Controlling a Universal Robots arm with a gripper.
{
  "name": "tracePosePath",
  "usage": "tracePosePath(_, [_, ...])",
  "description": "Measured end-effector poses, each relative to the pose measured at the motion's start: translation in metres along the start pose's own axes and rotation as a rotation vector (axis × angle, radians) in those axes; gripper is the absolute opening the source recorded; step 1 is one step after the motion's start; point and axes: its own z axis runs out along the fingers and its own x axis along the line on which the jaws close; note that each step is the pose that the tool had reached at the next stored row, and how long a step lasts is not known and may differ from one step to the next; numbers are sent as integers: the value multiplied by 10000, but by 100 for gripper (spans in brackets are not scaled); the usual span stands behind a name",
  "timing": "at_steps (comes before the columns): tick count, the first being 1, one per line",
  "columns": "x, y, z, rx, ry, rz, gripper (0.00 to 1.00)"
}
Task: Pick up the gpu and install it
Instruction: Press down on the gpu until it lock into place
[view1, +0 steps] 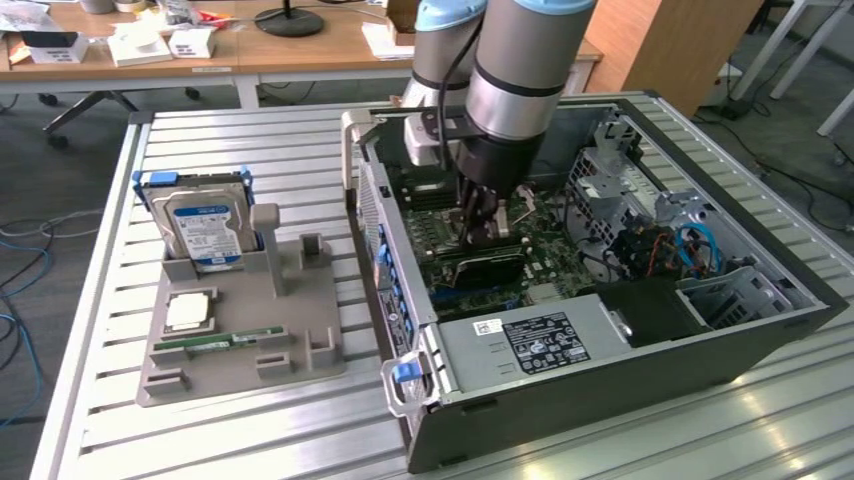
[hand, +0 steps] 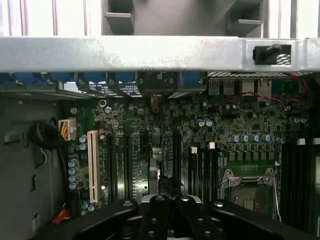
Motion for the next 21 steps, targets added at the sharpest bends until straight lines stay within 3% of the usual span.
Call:
tracePosePath(4, [-2, -55, -1, -3, 1, 0, 11])
tracePosePath(21, [-2, -82, 21, -3, 3, 1, 11])
